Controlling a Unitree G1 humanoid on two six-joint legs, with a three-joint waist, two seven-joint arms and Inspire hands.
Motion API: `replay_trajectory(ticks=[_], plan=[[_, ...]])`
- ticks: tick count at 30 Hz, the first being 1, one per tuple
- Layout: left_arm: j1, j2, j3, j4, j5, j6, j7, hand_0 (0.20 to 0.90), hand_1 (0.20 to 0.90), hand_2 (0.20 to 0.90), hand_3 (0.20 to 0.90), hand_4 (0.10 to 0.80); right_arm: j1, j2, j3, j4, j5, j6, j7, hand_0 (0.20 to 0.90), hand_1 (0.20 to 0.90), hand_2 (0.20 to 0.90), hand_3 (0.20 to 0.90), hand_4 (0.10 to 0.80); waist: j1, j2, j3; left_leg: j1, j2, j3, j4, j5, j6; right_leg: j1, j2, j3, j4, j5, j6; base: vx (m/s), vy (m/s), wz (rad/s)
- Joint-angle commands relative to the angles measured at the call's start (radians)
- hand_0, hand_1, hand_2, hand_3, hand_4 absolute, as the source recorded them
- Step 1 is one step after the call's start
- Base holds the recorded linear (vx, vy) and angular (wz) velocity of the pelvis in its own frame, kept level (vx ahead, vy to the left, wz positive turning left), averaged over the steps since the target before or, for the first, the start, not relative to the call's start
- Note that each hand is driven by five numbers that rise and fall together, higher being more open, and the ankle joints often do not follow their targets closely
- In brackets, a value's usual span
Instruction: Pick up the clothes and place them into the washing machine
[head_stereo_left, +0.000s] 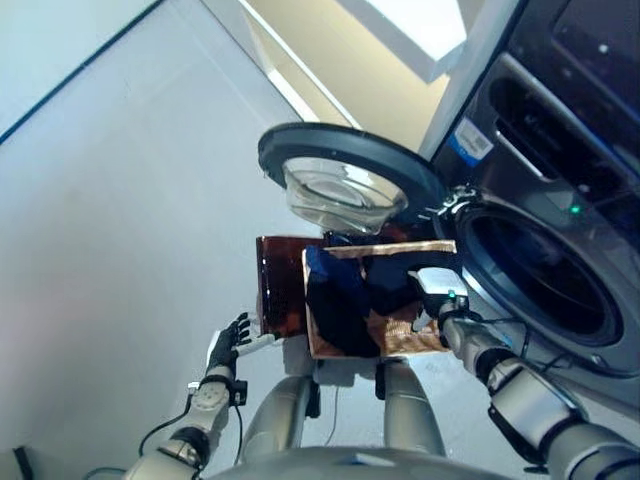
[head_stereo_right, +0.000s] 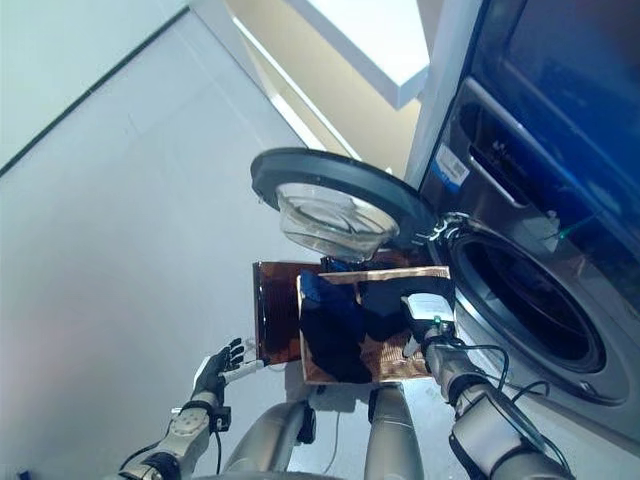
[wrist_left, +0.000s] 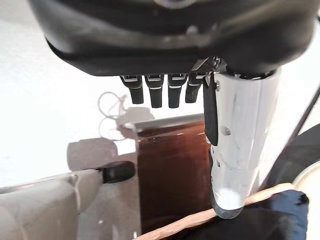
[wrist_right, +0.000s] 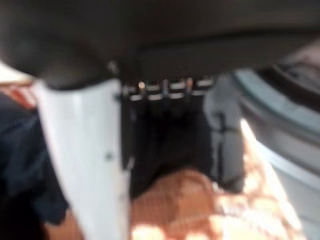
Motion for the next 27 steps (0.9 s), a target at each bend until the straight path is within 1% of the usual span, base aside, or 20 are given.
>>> replay_trajectory(ticks=[1, 9, 15, 21, 27], plan=[[-0.049, 0.025, 0.01, -0.01, -0.034, -0.063, 0.029, 0.9, 0.9, 0.9, 0.9, 0.8, -0.086, -0.034, 0.043, -0.025, 0.03, -0.003, -0.04, 0.9, 0.9, 0.9, 0.9, 0.8, 0.01, -0.031, 0.036, 0.015, -0.063, 0.013, 0.02, -0.065, -0.032, 0.12, -0.03, -0.008, -0.299, 0.188, 0.005, 0.002, 0.007, 0.04], [-0.053, 0.031, 0.002, -0.028, -0.035, -0.074, 0.033, 0.9, 0.9, 0.9, 0.9, 0.8, -0.091, -0.02, 0.07, -0.068, 0.039, -0.025, -0.03, 0.9, 0.9, 0.9, 0.9, 0.8, 0.009, -0.031, 0.047, -0.024, -0.068, 0.015, 0.035, -0.066, -0.031, 0.086, -0.033, -0.005, -0.293, 0.192, 0.005, -0.002, 0.003, 0.02], [-0.07, 0.032, -0.013, -0.05, -0.04, -0.08, 0.036, 0.9, 0.9, 0.9, 0.9, 0.8, -0.116, -0.008, 0.087, -0.059, 0.049, -0.025, -0.027, 0.9, 0.9, 0.9, 0.9, 0.8, 0.012, -0.021, 0.068, -0.065, -0.074, 0.018, 0.056, -0.065, -0.029, 0.046, -0.034, -0.002, -0.28, 0.197, 0.003, -0.043, 0.02, 0.0], [-0.09, 0.043, -0.026, -0.084, -0.052, -0.092, 0.046, 0.9, 0.9, 0.9, 0.9, 0.8, -0.149, -0.016, 0.092, -0.061, 0.061, -0.022, -0.035, 0.9, 0.9, 0.9, 0.9, 0.8, 0.01, -0.011, 0.099, -0.102, -0.072, 0.017, 0.039, -0.044, -0.032, 0.001, -0.034, -0.002, -0.284, 0.215, 0.003, -0.057, 0.009, 0.01], [-0.106, 0.042, -0.035, -0.077, -0.054, -0.089, 0.047, 0.9, 0.9, 0.9, 0.9, 0.8, -0.163, -0.009, 0.1, -0.076, 0.075, -0.028, -0.022, 0.9, 0.9, 0.9, 0.9, 0.8, 0.009, -0.011, 0.101, -0.126, -0.072, 0.017, 0.022, -0.028, -0.036, -0.026, -0.032, -0.004, -0.292, 0.224, 0.007, -0.019, 0.0, 0.01]])
